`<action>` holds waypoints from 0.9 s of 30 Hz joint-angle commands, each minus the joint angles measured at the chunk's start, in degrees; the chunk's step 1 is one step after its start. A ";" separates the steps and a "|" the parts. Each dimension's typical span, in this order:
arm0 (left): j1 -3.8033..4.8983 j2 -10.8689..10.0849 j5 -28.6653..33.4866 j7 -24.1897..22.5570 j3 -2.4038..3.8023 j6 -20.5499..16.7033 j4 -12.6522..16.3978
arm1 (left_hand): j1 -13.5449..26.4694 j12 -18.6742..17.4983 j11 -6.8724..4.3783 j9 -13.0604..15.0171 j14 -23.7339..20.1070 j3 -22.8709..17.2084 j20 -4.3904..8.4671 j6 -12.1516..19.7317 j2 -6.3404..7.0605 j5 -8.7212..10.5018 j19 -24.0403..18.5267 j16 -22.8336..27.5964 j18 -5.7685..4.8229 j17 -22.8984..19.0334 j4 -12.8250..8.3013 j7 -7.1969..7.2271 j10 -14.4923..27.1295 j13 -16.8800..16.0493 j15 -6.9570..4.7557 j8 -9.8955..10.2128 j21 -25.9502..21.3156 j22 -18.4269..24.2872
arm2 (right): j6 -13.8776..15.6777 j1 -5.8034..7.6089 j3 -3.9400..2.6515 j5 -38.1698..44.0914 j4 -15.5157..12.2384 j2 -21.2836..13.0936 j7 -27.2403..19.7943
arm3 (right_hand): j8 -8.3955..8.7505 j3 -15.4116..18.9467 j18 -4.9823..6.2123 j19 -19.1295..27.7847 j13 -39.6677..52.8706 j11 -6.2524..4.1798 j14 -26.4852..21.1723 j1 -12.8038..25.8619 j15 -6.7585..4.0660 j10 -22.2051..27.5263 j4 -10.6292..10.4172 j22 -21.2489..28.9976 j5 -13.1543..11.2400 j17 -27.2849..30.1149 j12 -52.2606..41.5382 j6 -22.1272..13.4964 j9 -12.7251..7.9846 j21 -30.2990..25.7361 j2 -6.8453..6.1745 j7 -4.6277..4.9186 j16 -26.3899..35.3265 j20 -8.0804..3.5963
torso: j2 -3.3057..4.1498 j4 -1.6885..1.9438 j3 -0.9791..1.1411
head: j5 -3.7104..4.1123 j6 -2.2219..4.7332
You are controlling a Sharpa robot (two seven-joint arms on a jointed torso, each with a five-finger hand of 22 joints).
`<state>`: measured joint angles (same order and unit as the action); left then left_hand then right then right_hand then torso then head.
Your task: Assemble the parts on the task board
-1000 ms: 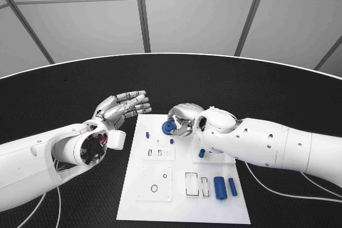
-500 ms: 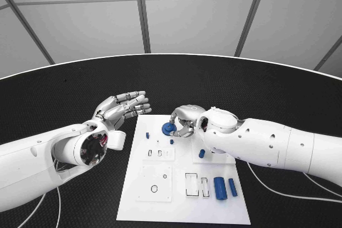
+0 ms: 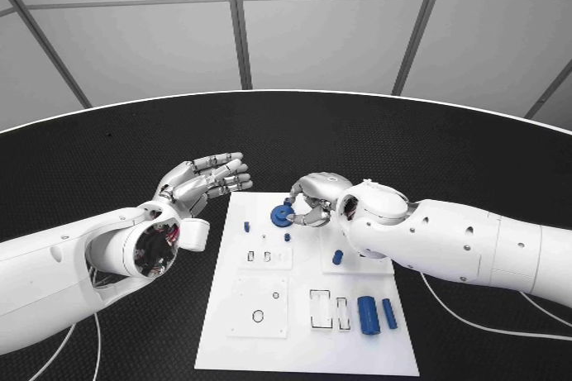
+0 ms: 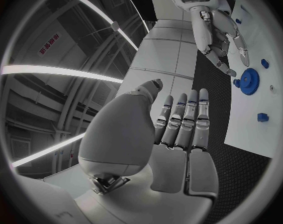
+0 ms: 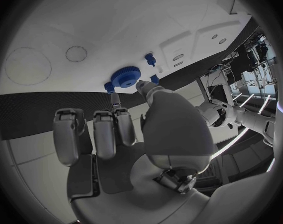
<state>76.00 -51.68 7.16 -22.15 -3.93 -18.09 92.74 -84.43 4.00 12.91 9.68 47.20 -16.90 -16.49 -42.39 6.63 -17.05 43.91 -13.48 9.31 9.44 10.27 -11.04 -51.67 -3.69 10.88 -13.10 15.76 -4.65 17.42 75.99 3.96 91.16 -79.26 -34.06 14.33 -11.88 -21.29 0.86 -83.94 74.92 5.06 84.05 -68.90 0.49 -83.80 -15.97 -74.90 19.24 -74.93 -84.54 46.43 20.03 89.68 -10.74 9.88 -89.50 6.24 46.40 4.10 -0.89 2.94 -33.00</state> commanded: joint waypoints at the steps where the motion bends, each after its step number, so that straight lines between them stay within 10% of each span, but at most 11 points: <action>1: 0.00 0.06 0.00 0.01 0.00 0.08 -0.23 | 0.12 -0.34 0.04 -0.09 -0.37 -0.34 -0.09 0.39 0.68 0.28 0.35 0.25 0.70 -0.08 -0.01 -4.70 0.37 0.06 -0.03 0.36 -0.37 0.09 | 4.10 0.00 0.00 -2.09 -2.77 -3.34 -1.88 | 0.14 -0.53 -0.86 -6.06 10.17 -0.11 5.68 -0.53 0.14 -1.53 0.30 -15.10 0.36 -13.88 -0.48 0.93 0.01 0.32 -0.14 -0.09 -0.10 0.25 | -0.14 -0.24 0.24 | -0.10 0.12; 14: -0.04 0.96 0.00 0.09 -0.02 1.07 -2.16 | 0.12 -0.22 -0.01 0.11 -0.25 -0.58 -0.08 -0.58 0.69 0.25 0.39 0.28 0.70 -0.06 -0.15 -4.61 0.20 0.01 -0.06 0.08 -0.40 0.14 | 10.61 0.02 0.10 -25.45 -8.84 -21.16 -18.39 | -0.04 -2.95 -0.63 -5.63 8.92 -0.88 5.43 -6.87 -1.19 -0.51 5.11 -14.40 -3.91 -12.86 0.80 3.58 -0.06 -0.41 -2.55 -0.99 0.30 -0.91 | -0.90 -1.43 1.13 | 0.87 0.67; 24: -0.08 1.48 0.00 0.15 -0.03 1.65 -2.76 | 0.13 -0.16 -0.06 0.14 -0.19 -0.69 -0.08 -0.79 0.69 0.25 0.41 0.29 0.71 -0.05 -0.21 -4.56 0.08 -0.01 -0.08 0.02 -0.41 0.16 | 9.84 -0.61 0.58 -27.39 -5.21 -25.00 -21.65 | 0.36 -2.90 -0.59 -5.57 8.61 -1.03 5.45 -7.77 -1.41 -0.26 5.69 -14.31 -3.84 -12.96 1.15 3.22 -0.24 -0.52 -3.08 -1.12 0.28 -1.12 | -1.01 -1.70 1.84 | 1.67 0.71; 27: -0.09 1.48 0.00 0.16 -0.03 1.72 -2.75 | 0.13 -0.16 -0.06 0.14 -0.19 -0.69 -0.08 -0.79 0.69 0.25 0.41 0.29 0.71 -0.05 -0.21 -4.56 0.08 -0.01 -0.08 0.02 -0.41 0.16 | 9.74 -1.75 0.69 -27.51 -4.14 -25.26 -21.95 | 0.54 -2.86 -0.59 -5.57 8.56 -1.06 5.46 -7.91 -1.36 -0.21 5.77 -14.31 -3.84 -12.98 1.20 2.97 -0.32 -0.52 -3.17 -1.10 0.28 -1.13 | -0.97 -1.56 1.77 | 1.76 0.51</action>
<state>75.92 -50.19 7.16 -21.99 -3.95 -16.39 89.97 -84.20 4.00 12.99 9.73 47.20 -17.25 -16.49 -42.82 6.86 -17.05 43.90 -13.48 9.31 9.44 10.05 -11.05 -51.59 -3.69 10.88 -13.10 15.53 -4.54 27.18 74.70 4.63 63.68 -83.72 -59.30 -7.56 -11.63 -24.21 0.86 -83.93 74.91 4.44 83.93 -76.31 -0.62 -83.99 -10.51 -74.95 15.69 -74.92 -83.65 49.75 19.78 89.30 -13.91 9.01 -89.17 5.42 45.39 2.48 0.81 4.63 -32.31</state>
